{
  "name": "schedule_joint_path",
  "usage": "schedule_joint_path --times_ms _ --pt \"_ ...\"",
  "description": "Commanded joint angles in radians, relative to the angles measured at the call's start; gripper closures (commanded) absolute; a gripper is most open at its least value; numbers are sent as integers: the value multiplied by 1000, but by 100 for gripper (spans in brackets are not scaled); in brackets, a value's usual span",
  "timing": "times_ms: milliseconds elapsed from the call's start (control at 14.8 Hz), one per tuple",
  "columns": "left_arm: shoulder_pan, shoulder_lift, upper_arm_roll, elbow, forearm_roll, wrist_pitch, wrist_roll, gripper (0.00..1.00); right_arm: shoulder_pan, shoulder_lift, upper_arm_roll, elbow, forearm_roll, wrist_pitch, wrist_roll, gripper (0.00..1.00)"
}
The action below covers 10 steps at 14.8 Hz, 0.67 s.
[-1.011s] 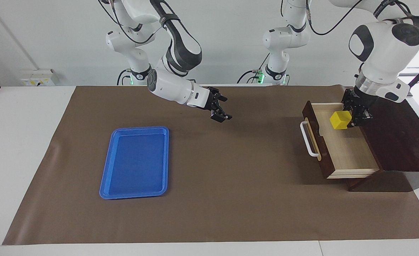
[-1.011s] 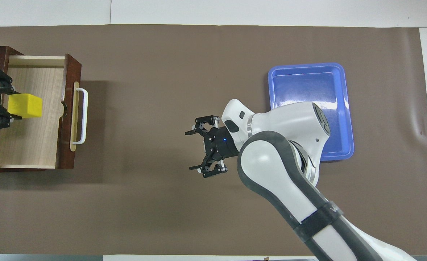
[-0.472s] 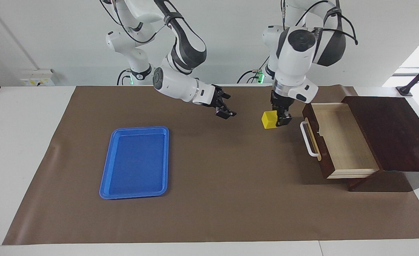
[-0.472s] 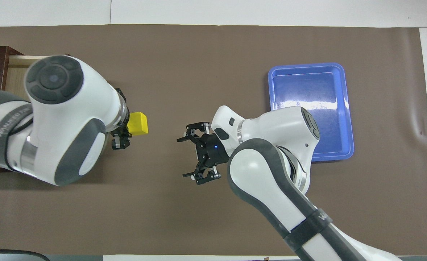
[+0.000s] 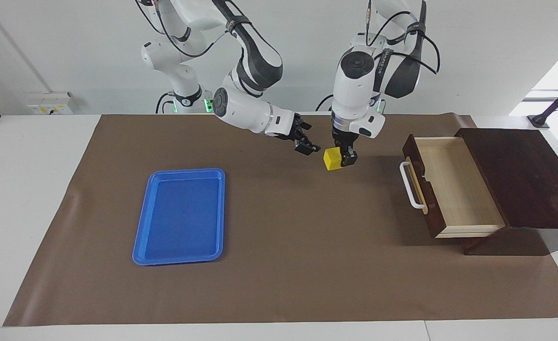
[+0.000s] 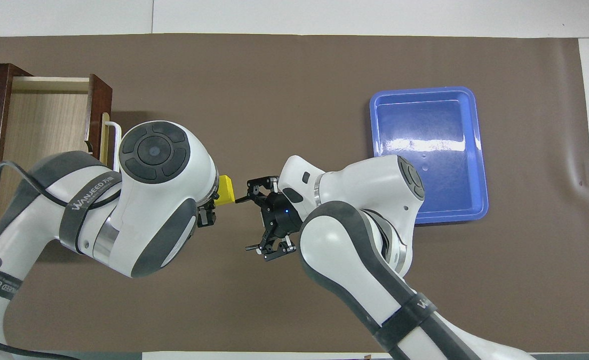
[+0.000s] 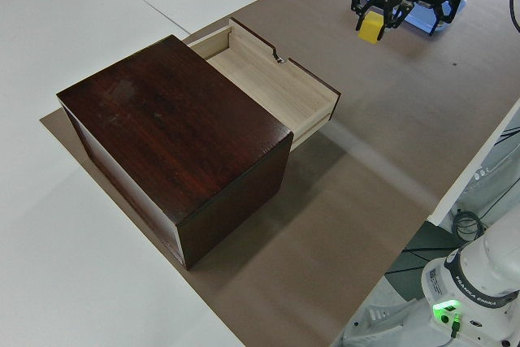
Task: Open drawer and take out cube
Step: 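Lift the yellow cube out and carry it toward the right gripper, then close the right gripper on the yellow cube held by the left gripper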
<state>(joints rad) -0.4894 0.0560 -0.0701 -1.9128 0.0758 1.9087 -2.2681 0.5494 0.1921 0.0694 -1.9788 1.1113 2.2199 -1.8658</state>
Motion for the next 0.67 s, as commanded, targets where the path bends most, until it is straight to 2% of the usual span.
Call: schedule_joint_path --times_ms 0,607 --pt "-17 -39 16 -42 -8 30 -13 100 -6 33 1 24 21 17 -62 0" --pt "-20 -41 16 -45 -13 30 -13 100 -42 119 0 119 90 9 -92 0"
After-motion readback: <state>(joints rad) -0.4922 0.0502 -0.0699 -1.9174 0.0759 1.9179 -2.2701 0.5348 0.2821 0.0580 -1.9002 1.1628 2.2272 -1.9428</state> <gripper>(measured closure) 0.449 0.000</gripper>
